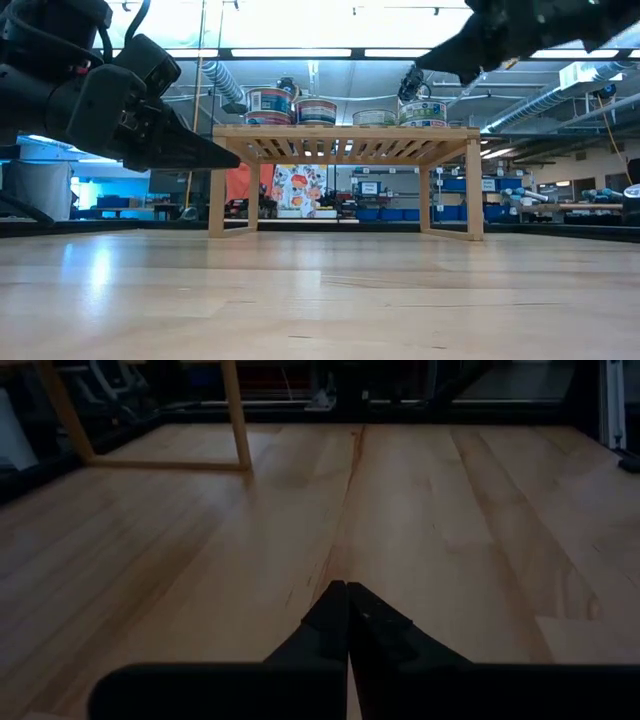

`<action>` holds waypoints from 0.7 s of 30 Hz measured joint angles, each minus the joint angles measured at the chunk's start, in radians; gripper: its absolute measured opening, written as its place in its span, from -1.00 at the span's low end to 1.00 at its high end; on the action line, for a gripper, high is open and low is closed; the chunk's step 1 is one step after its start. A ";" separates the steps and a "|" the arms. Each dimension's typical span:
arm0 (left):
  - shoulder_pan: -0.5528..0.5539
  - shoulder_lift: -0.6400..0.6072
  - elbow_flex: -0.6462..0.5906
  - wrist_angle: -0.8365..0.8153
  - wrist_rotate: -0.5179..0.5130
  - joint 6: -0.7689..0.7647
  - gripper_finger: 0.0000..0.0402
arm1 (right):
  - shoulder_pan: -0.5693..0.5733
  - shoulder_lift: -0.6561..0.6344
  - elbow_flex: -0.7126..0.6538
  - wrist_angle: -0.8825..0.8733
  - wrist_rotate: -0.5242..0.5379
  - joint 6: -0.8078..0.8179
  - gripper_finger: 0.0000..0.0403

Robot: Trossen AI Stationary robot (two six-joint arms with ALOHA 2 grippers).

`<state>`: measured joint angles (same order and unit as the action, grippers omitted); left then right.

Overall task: Stack canned seafood by type on shelf
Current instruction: Return to Home Position

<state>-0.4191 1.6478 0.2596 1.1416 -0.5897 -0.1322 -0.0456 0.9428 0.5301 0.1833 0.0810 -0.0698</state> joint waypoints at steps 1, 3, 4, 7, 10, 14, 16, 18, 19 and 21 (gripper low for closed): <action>0.000 0.000 0.000 -0.001 0.000 0.000 -0.98 | 0.000 -0.019 -0.024 0.015 0.002 0.004 -0.96; 0.000 0.000 0.000 0.000 0.000 -0.001 -0.98 | 0.000 -0.058 -0.071 0.034 0.003 0.005 -0.96; 0.000 0.000 0.000 -0.001 0.000 -0.001 -0.98 | 0.000 -0.076 -0.094 0.044 0.003 -0.001 -0.96; 0.000 0.000 0.000 0.000 0.000 -0.002 -0.98 | 0.000 -0.131 -0.154 0.079 0.003 -0.008 -0.96; 0.000 0.000 0.000 0.001 0.000 -0.001 -0.98 | 0.000 -0.177 -0.197 0.092 0.003 -0.008 -0.96; 0.000 0.000 0.000 0.016 0.000 0.015 -0.98 | 0.000 -0.240 -0.238 0.094 0.003 -0.009 -0.96; 0.000 0.000 0.000 0.018 0.000 0.021 -0.98 | -0.004 -0.272 -0.265 0.093 0.004 -0.010 -0.96; 0.000 0.000 0.000 0.017 0.000 0.022 -0.98 | -0.006 -0.309 -0.298 0.096 0.004 -0.010 -0.96; 0.000 0.000 0.000 0.016 0.000 0.022 -0.98 | -0.007 -0.329 -0.320 0.102 0.003 -0.004 -0.96; 0.000 0.000 0.000 0.016 0.000 0.023 -0.98 | -0.011 -0.368 -0.367 0.133 0.002 0.012 -0.96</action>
<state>-0.4191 1.6478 0.2596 1.1576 -0.5899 -0.1097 -0.0569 0.5748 0.1627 0.3168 0.0829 -0.0582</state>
